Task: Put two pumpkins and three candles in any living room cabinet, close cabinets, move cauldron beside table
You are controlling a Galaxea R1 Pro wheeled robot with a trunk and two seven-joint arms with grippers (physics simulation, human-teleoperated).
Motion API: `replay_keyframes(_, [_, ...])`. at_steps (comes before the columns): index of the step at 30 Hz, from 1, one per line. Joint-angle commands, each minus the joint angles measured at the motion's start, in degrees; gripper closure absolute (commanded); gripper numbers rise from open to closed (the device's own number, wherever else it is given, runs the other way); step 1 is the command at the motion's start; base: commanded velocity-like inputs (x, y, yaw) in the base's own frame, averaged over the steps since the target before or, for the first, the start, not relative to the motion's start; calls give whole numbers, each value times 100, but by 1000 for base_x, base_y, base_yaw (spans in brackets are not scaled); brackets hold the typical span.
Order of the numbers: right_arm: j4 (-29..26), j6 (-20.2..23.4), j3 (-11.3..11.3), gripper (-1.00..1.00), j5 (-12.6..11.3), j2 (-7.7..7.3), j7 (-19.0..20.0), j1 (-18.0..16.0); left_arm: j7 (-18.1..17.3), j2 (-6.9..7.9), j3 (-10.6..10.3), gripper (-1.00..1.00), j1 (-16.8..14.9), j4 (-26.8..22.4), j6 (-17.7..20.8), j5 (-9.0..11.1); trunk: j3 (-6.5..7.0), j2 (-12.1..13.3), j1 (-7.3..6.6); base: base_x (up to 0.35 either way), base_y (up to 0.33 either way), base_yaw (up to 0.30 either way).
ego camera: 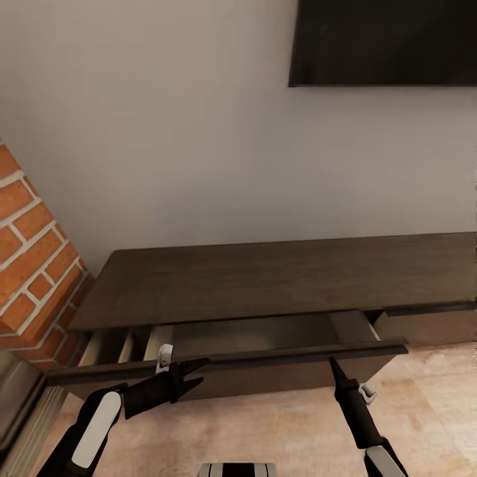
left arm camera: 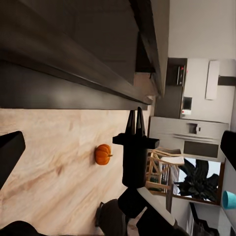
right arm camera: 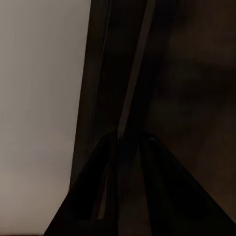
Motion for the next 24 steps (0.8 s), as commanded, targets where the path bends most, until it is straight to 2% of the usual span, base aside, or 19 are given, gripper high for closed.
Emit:
replay_keyframes(1, [-8,27,128,100,-2,2,104,-3,-28,0,7,-100,-4,2,25,-18,-3,-2,-5,-326,0,0])
replay_keyframes(9, [-6,22,128,100,-2,3,105,-3,-31,5,7,-100,-4,2,25,-19,-3,-2,-5,-279,0,0])
replay_keyframes(16, [-6,19,128,100,-2,3,104,-3,-29,2,7,-100,-4,2,25,-20,-3,-2,-5,-96,0,0])
replay_keyframes(24, [-7,26,128,100,-2,2,104,-3,-31,0,7,-100,-4,1,25,-19,-3,-2,-5,-187,0,0])
